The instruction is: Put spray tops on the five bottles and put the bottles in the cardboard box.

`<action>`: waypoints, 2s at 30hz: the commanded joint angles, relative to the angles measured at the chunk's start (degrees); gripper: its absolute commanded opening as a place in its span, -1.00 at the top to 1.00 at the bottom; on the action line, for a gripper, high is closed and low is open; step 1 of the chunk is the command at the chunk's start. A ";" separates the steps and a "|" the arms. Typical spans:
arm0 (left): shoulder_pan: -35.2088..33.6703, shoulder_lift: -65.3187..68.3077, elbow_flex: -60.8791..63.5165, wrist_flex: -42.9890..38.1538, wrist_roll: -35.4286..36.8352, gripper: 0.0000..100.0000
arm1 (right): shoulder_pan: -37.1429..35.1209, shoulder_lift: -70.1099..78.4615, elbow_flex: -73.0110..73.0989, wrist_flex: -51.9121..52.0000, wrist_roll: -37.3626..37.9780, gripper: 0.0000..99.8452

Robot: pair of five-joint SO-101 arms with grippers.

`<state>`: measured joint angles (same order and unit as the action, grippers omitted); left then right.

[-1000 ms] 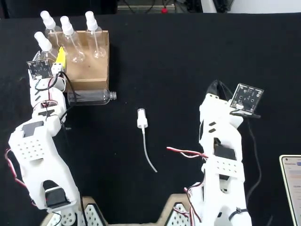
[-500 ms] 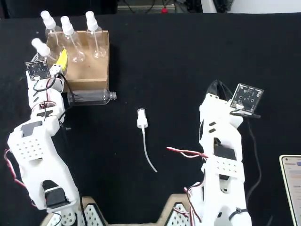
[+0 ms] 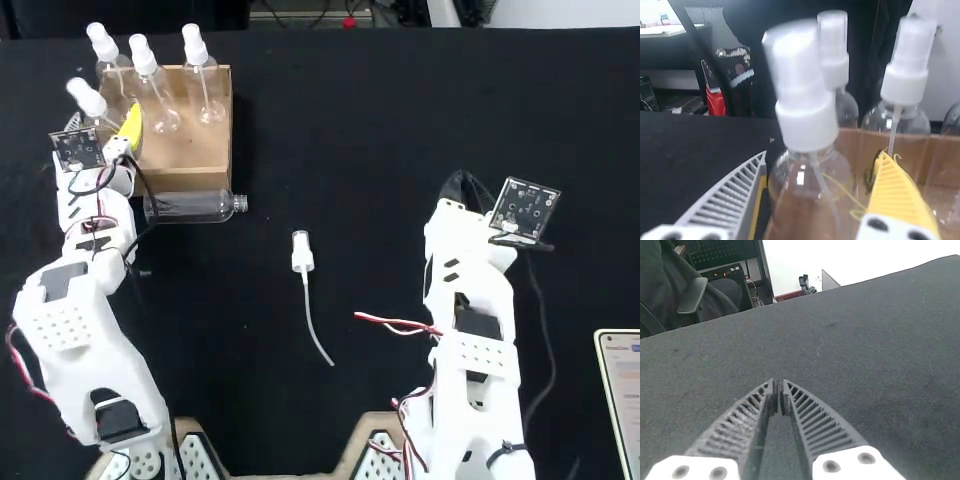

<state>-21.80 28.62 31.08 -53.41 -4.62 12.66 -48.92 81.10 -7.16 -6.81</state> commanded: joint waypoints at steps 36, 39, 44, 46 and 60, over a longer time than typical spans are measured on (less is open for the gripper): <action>-6.29 -68.22 64.57 0.44 1.41 0.37 | -6.86 -1.27 0.04 -1.49 5.45 0.97; -5.32 -70.77 64.40 7.91 1.05 0.37 | -6.86 -1.27 0.22 -1.49 5.45 0.97; -5.76 -73.14 59.74 27.08 0.79 0.36 | -6.86 -1.27 0.57 -1.49 5.45 0.97; -5.76 -74.29 59.38 32.44 -1.93 0.36 | -6.86 -1.27 0.57 -1.49 5.45 0.97; -0.75 -83.25 30.81 84.84 -4.48 0.37 | -6.95 -1.27 0.57 -1.49 5.45 0.97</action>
<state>-26.81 -55.69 81.89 7.78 -13.76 6.42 -48.92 82.15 -7.16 -2.07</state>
